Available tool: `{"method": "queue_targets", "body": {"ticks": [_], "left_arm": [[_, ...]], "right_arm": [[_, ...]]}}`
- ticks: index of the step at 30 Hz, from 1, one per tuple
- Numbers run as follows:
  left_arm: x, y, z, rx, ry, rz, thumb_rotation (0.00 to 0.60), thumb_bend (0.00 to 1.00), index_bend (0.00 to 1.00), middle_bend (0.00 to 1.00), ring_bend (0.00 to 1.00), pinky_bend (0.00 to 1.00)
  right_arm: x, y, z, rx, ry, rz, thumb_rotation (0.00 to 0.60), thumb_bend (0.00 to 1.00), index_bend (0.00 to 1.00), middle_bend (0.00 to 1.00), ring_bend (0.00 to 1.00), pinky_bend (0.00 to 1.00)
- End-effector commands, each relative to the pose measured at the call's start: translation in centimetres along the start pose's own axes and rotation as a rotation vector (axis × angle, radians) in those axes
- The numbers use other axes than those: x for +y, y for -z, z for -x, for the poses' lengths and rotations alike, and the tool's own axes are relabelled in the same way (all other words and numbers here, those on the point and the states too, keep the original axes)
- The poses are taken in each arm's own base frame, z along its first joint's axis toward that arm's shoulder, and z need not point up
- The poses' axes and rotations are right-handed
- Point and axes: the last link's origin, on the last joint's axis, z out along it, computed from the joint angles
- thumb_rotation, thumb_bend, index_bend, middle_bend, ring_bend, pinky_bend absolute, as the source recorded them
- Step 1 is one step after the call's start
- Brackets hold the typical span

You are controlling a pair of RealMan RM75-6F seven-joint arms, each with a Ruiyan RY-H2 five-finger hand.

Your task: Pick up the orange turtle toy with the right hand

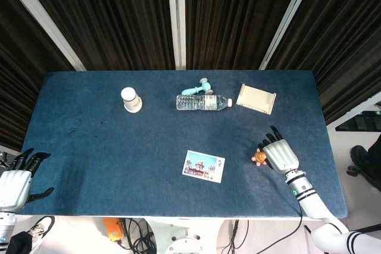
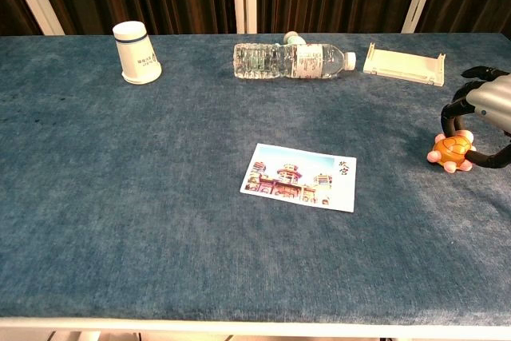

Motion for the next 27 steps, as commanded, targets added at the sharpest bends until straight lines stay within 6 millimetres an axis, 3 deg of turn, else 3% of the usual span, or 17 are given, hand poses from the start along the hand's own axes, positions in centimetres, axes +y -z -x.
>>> {"method": "queue_targets", "body": {"ticks": [1,3,9,10,13,14,16,18,20,27], "left_arm": [[0.0,0.0,0.0,0.000,0.001,-0.002,0.600,0.03,0.21,0.18,0.05,0.15],[0.0,0.0,0.0,0.000,0.001,-0.002,0.600,0.03,0.21,0.18,0.05,0.15],[0.0,0.0,0.0,0.000,0.001,-0.001,0.600,0.03,0.21,0.18,0.05,0.15],[0.0,0.0,0.0,0.000,0.001,-0.001,0.600,0.03,0.21,0.18,0.05,0.15],[0.0,0.0,0.0,-0.001,0.000,0.001,0.600,0.03,0.21,0.18,0.05,0.15],[0.1,0.0,0.0,-0.002,0.000,0.002,0.600,0.03,0.21,0.18,0.05,0.15],[0.1,0.0,0.0,-0.002,0.000,0.002,0.600,0.03,0.21,0.18,0.05,0.15],[0.1,0.1,0.0,-0.003,0.000,0.001,0.600,0.03,0.21,0.18,0.05,0.15],[0.1,0.1,0.1,-0.008,-0.002,0.000,0.600,0.03,0.21,0.18,0.05,0.15],[0.2,0.1,0.1,-0.007,-0.001,0.000,0.600,0.03,0.21,0.18,0.05,0.15]], "right_arm": [[-0.1,0.0,0.2,0.014,-0.001,0.003,0.600,0.39,0.96,0.83,0.34,0.00],[0.0,0.1,0.3,0.017,0.004,0.005,0.600,0.41,1.00,0.87,0.37,0.00],[0.6,0.4,0.0,0.050,-0.016,0.036,0.600,0.39,0.97,0.87,0.36,0.00],[0.8,0.5,0.0,0.045,-0.015,0.044,0.600,0.36,0.91,0.83,0.34,0.00],[1.7,0.8,0.0,-0.003,-0.004,0.081,0.600,0.25,0.54,0.58,0.20,0.00],[1.9,0.9,0.0,-0.028,0.003,0.099,0.600,0.23,0.37,0.43,0.12,0.00],[2.1,1.0,-0.3,-0.059,0.010,0.119,0.600,0.22,0.16,0.22,0.02,0.00],[2.1,1.2,-0.7,-0.065,0.003,0.129,0.600,0.20,0.07,0.13,0.00,0.00],[1.9,1.3,-1.0,-0.063,-0.003,0.129,0.600,0.20,0.05,0.10,0.00,0.00],[1.7,1.8,-1.6,-0.048,-0.021,0.111,0.600,0.19,0.04,0.13,0.00,0.00]]}}
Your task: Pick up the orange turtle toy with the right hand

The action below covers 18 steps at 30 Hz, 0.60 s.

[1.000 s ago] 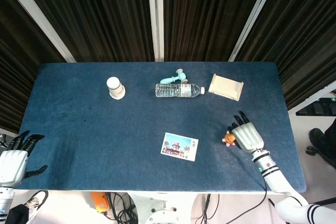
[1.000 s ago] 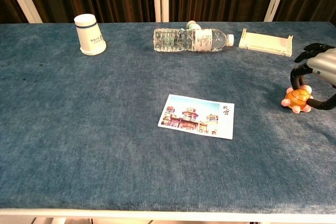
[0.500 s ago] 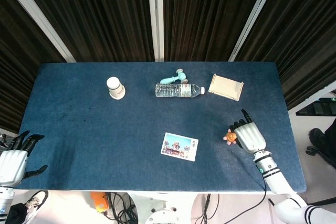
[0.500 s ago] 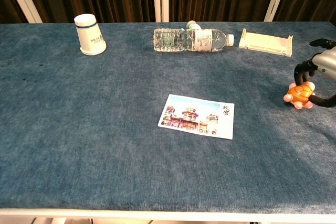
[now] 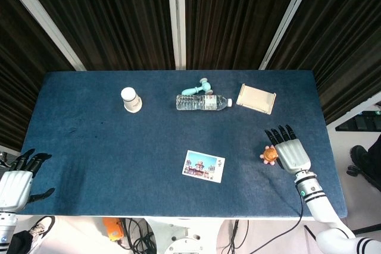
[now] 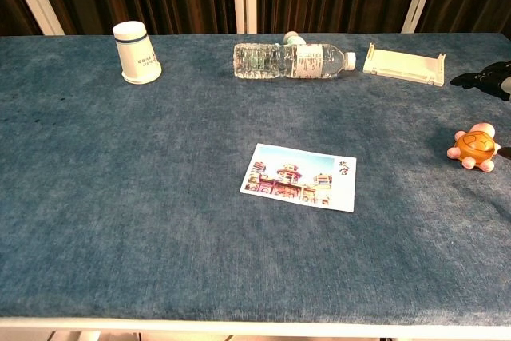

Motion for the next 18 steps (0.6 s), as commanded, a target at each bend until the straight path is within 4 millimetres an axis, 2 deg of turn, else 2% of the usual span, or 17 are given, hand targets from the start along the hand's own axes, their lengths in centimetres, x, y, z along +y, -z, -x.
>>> {"method": "queue_targets", "body": {"ticks": [1,12,16,18], "left_arm": [[-0.01,0.01,0.00,0.000,0.000,0.000,0.600,0.03,0.21,0.18,0.05,0.15],[-0.02,0.06,0.16,-0.011,-0.003,0.001,0.600,0.03,0.21,0.18,0.05,0.15],[-0.01,0.05,0.20,-0.015,-0.005,0.002,0.600,0.03,0.21,0.18,0.05,0.15],[-0.05,0.03,0.15,-0.013,-0.002,0.000,0.600,0.03,0.21,0.18,0.05,0.15]], "right_arm": [[-0.03,0.18,-0.13,0.005,-0.006,-0.010,0.600,0.19,0.05,0.16,0.00,0.00],[-0.49,0.02,0.76,-0.043,0.010,-0.030,0.600,0.23,0.41,0.41,0.01,0.00],[-0.68,-0.12,0.68,-0.048,0.015,-0.030,0.600,0.26,0.56,0.52,0.09,0.00],[-0.72,-0.20,0.59,-0.032,0.014,-0.023,0.600,0.30,0.70,0.63,0.15,0.00]]}}
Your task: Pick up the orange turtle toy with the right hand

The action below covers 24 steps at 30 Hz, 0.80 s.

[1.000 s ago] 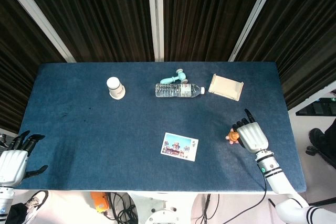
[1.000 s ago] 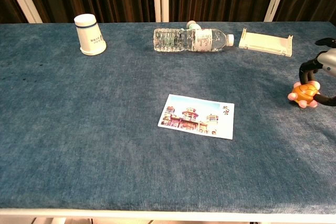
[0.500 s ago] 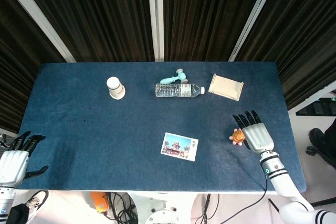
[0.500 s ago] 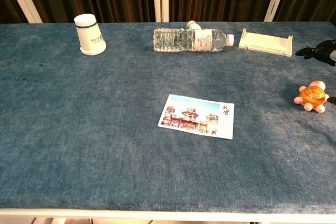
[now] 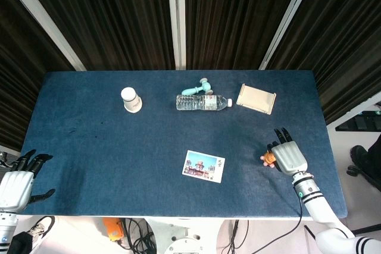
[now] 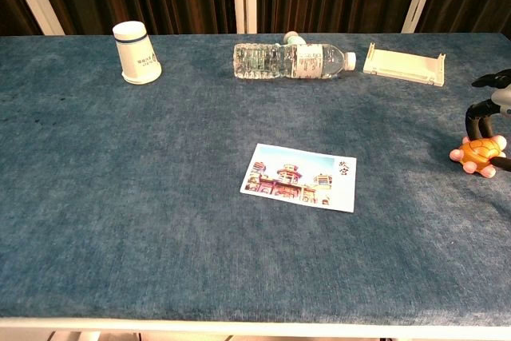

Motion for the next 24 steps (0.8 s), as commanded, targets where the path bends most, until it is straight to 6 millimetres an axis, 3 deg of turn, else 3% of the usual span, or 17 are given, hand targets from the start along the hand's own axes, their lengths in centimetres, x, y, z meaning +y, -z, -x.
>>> {"method": "queue_targets", "body": {"ticks": [1,3,5,15,17,21,23,24], "left_arm": [[-0.04,-0.01,-0.04,0.002,0.001,-0.001,0.600,0.03,0.21,0.18,0.05,0.15],[-0.05,-0.01,-0.08,0.003,0.002,0.000,0.600,0.03,0.21,0.18,0.05,0.15],[-0.06,0.00,-0.12,0.005,0.002,0.000,0.600,0.03,0.21,0.18,0.05,0.15],[0.07,0.03,-0.15,0.006,-0.001,0.003,0.600,0.03,0.21,0.18,0.05,0.15],[0.06,0.06,-0.15,0.007,0.000,0.002,0.600,0.03,0.21,0.18,0.05,0.15],[0.06,0.03,-0.18,0.007,-0.001,0.003,0.600,0.03,0.21,0.18,0.05,0.15],[0.04,0.03,-0.15,0.006,0.000,0.002,0.600,0.03,0.21,0.18,0.05,0.15],[0.02,0.02,-0.14,0.005,0.000,0.001,0.600,0.03,0.21,0.18,0.05,0.15]], "right_arm": [[-0.07,-0.13,-0.13,0.022,-0.003,0.009,0.600,0.31,0.75,0.67,0.18,0.00],[-0.07,-0.21,-0.09,0.042,-0.010,0.017,0.600,0.35,0.90,0.79,0.27,0.00],[0.00,-0.25,0.05,0.055,-0.017,0.024,0.600,0.39,0.98,0.86,0.32,0.00],[-0.26,-0.71,-0.55,0.165,-0.108,0.041,0.600,0.39,0.99,0.90,0.34,0.00],[-0.17,-0.81,-0.22,0.161,-0.087,0.025,0.600,0.31,0.88,0.81,0.30,0.00],[0.04,-0.93,0.40,0.059,-0.053,0.012,0.600,0.09,0.24,0.28,0.03,0.00],[0.04,-0.93,0.20,0.039,-0.062,0.014,0.600,0.06,0.06,0.13,0.00,0.00],[0.06,-0.91,0.11,0.039,-0.065,0.015,0.600,0.05,0.03,0.10,0.00,0.00]]}}
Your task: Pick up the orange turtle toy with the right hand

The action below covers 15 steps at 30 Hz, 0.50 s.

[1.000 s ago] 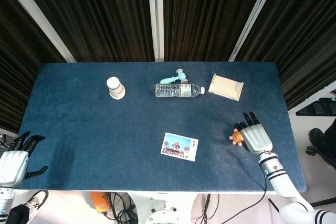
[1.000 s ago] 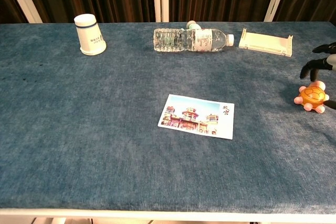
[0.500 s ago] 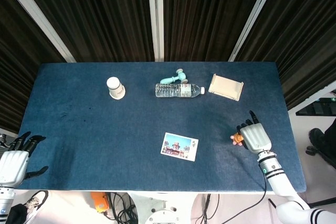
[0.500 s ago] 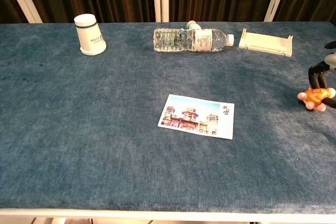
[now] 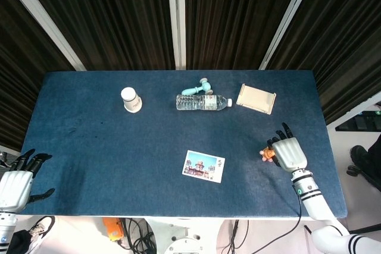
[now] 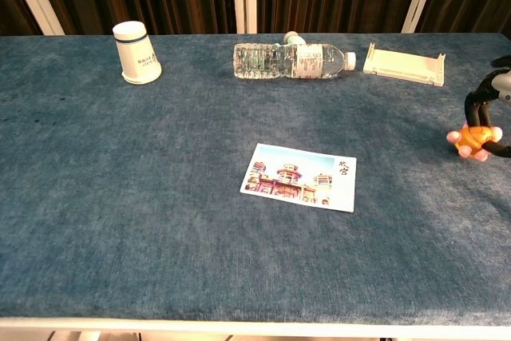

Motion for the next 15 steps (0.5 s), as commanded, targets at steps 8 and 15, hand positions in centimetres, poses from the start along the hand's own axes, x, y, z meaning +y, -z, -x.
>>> {"method": "queue_targets", "body": {"ticks": [8,15], "left_arm": [[-0.11,0.00,0.07,-0.004,0.001,-0.003,0.600,0.03,0.21,0.18,0.05,0.15],[-0.13,0.10,0.09,-0.005,0.000,-0.005,0.600,0.03,0.21,0.18,0.05,0.15]], "right_arm": [[0.27,0.21,-0.96,-0.038,0.008,0.016,0.600,0.07,0.00,0.10,0.00,0.00],[-0.22,0.05,-0.23,-0.070,0.021,0.017,0.600,0.12,0.17,0.28,0.00,0.00]]}}
